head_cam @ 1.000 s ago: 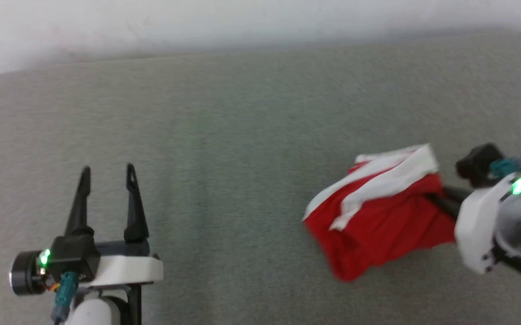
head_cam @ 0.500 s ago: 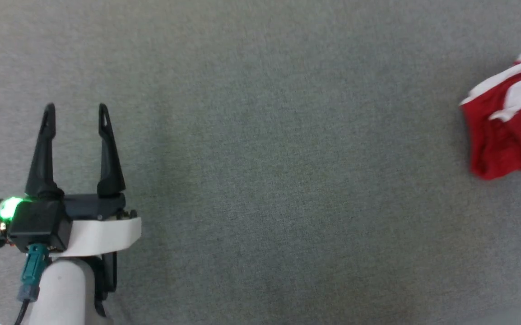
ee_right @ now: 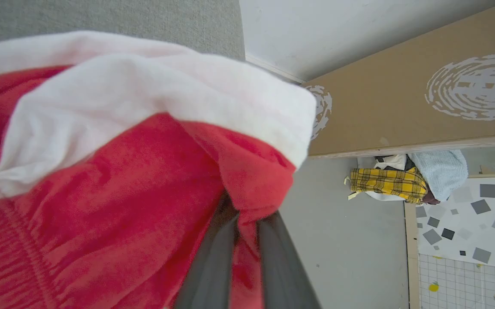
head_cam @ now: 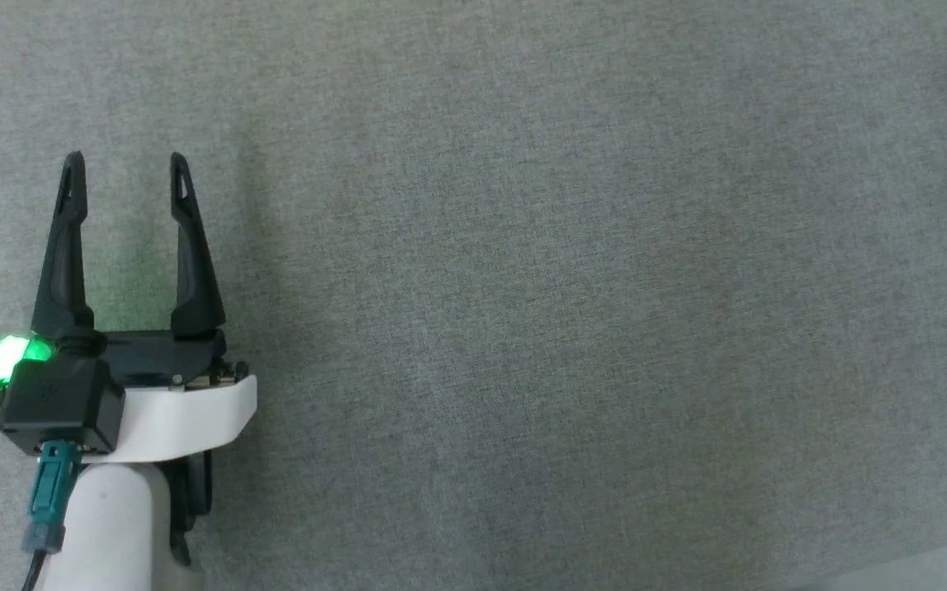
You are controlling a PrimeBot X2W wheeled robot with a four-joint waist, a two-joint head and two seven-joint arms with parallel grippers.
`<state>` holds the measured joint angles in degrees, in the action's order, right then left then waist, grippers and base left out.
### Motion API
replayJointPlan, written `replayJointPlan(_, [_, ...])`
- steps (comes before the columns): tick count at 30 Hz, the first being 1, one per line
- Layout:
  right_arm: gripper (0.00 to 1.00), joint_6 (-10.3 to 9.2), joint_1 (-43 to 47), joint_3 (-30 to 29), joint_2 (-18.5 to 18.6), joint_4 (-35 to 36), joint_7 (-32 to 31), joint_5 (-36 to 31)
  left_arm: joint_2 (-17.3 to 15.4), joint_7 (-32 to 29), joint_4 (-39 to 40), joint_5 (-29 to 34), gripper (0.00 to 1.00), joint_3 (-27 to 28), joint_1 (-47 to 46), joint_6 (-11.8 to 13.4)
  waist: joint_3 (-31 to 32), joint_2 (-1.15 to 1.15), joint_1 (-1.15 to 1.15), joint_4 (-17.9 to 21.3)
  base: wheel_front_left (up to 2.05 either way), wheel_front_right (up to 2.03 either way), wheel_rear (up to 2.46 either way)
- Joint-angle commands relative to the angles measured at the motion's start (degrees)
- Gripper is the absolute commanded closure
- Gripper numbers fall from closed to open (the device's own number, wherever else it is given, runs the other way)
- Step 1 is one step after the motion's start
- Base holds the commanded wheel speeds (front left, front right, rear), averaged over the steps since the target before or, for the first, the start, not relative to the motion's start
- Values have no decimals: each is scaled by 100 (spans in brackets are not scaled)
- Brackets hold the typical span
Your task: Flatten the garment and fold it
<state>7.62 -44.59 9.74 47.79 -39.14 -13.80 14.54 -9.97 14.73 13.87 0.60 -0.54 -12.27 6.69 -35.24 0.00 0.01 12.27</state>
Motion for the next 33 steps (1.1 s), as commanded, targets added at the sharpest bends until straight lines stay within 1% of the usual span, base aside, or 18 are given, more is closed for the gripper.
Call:
replayJointPlan(1, [0, -13, -101, -93, -76, -89, 63, -69, -19, 27, 14, -3, 0, -13, -83, 48, 121, 0, -1, 0, 0, 0, 0])
replayJointPlan(3, [0, -13, -116, -109, -123, -163, 138, -162, 6, 27, -28, -30, 0, -26, -35, 82, 296, 0, -1, -10, 0, 0, 0])
replayJointPlan(5, [0, -13, -137, -111, -68, -132, 360, -335, 40, 27, -96, -61, 0, -41, 32, 107, 521, 0, -1, -41, 0, 0, 0])
replayJointPlan(8, [0, -13, -304, -189, 42, -21, 1046, -669, 89, 27, -196, -108, 0, -46, 159, 131, 826, 0, -1, -82, 0, 0, 0])
replayJointPlan(10, [0, -13, -436, -358, -66, 96, 1606, -938, 124, 27, -314, -135, 0, -52, 262, 132, 1077, 0, -1, -135, 0, 0, 0])
replayJointPlan(14, [0, -13, -474, -670, -618, 367, 2462, -1263, 207, 27, -468, -175, 0, -36, 460, 153, 1487, 0, -1, -285, 0, 0, 0])
replayJointPlan(17, [0, -13, -390, -811, -1124, 786, 2769, -1485, 269, 27, -545, -194, 0, -27, 608, 164, 1740, 0, -1, -435, 0, 0, 0])
replayJointPlan(21, [0, -13, -22, -976, -1842, 1508, 2872, -1473, 337, 27, -640, -225, 0, -7, 768, 151, 2054, 0, -1, -684, 0, 0, 0])
replayJointPlan(24, [0, -13, 485, -1104, -2419, 2305, 2877, -1338, 386, 27, -677, -218, 0, -7, 908, 159, 2276, 0, -1, -862, 0, 0, 0])
replayJointPlan(26, [0, -13, 877, -1179, -2785, 2698, 2878, -1215, 391, 27, -746, -244, 0, 31, 970, 127, 2413, 0, -1, -958, 0, 0, 0])
replayJointPlan(29, [0, -13, 1485, -1121, -3245, 3095, 2879, -1057, 405, 27, -854, -276, 0, 85, 1054, 63, 2589, 0, -1, -1065, 0, 0, 0])
replayJointPlan(33, [0, -13, 2362, -1141, -3772, 3378, 2879, -816, 467, 27, -921, -273, 0, 81, 1180, 33, 2767, 0, -1, -1201, 0, 0, 0])
